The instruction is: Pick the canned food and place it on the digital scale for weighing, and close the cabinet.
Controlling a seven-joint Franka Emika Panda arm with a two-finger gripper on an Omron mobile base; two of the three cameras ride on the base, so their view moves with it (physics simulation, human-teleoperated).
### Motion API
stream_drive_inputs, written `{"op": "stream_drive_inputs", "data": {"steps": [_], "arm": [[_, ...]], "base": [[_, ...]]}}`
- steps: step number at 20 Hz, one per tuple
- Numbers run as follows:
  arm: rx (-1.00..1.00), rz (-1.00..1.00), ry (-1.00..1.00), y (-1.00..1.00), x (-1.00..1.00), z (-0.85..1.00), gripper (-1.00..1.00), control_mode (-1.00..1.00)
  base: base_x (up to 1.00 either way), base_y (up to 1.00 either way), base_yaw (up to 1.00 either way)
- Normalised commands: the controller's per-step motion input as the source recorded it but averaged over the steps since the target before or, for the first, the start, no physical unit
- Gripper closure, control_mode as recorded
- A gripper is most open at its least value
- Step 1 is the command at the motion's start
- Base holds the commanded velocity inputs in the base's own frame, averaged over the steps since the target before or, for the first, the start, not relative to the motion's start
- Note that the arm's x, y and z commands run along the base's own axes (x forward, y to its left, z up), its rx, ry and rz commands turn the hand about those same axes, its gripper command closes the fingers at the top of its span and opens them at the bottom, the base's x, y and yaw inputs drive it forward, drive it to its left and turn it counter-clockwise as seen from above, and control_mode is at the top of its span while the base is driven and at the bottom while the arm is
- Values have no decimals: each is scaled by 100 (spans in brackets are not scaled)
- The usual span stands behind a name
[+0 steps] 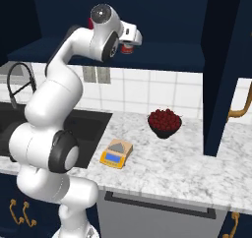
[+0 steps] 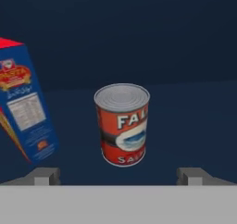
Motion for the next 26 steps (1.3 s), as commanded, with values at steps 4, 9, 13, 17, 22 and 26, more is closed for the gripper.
{"op": "stream_drive_inputs", "data": {"steps": [4, 9, 13, 17, 22, 26], "arm": [[0, 2, 0, 0, 30, -9, -100, -100], [0, 1, 0, 0, 31, -6, -100, -100], [0, 1, 0, -2, 27, -1, -100, -100], [0, 1, 0, -1, 29, -3, -100, -100], [0, 1, 0, -2, 24, -3, -100, -100], [0, 2, -1, -3, 11, -1, 100, -100]], "base": [[0, 0, 0], [0, 0, 0], [0, 0, 0], [0, 0, 0], [0, 0, 0], [0, 0, 0]]}}
